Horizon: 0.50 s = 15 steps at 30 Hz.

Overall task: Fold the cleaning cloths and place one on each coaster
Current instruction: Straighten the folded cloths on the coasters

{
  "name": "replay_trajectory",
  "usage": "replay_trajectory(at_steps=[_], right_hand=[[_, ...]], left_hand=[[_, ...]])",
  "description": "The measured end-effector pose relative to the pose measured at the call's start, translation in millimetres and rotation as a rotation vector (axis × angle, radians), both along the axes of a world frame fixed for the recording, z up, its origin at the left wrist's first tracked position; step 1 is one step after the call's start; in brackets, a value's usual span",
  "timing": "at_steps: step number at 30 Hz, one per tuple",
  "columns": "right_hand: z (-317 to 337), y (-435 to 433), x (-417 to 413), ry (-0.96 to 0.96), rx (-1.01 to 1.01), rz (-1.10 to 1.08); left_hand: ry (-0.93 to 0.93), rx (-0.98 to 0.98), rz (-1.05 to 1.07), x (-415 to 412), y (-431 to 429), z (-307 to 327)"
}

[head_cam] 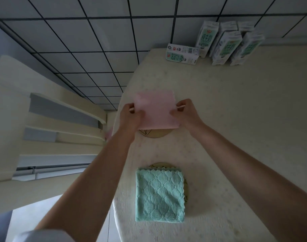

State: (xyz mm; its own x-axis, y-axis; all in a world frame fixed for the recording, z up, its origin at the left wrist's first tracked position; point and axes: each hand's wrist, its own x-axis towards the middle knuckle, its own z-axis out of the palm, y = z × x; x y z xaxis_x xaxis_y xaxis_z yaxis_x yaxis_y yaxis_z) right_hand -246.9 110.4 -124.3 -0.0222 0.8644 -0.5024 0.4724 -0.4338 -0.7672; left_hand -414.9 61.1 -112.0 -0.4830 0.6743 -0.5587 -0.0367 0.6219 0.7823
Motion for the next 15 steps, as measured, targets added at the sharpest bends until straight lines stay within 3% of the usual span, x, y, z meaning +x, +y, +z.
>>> replay_trajectory(at_steps=[6, 15], right_hand=[[-14, -17, -5, -0.113, 0.112, 0.043], [-20, -30, -3, -0.276, 0.204, 0.195]], left_hand=[[0.249, -0.068, -0.111, -8, 0, -14], [0.401, -0.039, -0.103, -9, -21, -20]])
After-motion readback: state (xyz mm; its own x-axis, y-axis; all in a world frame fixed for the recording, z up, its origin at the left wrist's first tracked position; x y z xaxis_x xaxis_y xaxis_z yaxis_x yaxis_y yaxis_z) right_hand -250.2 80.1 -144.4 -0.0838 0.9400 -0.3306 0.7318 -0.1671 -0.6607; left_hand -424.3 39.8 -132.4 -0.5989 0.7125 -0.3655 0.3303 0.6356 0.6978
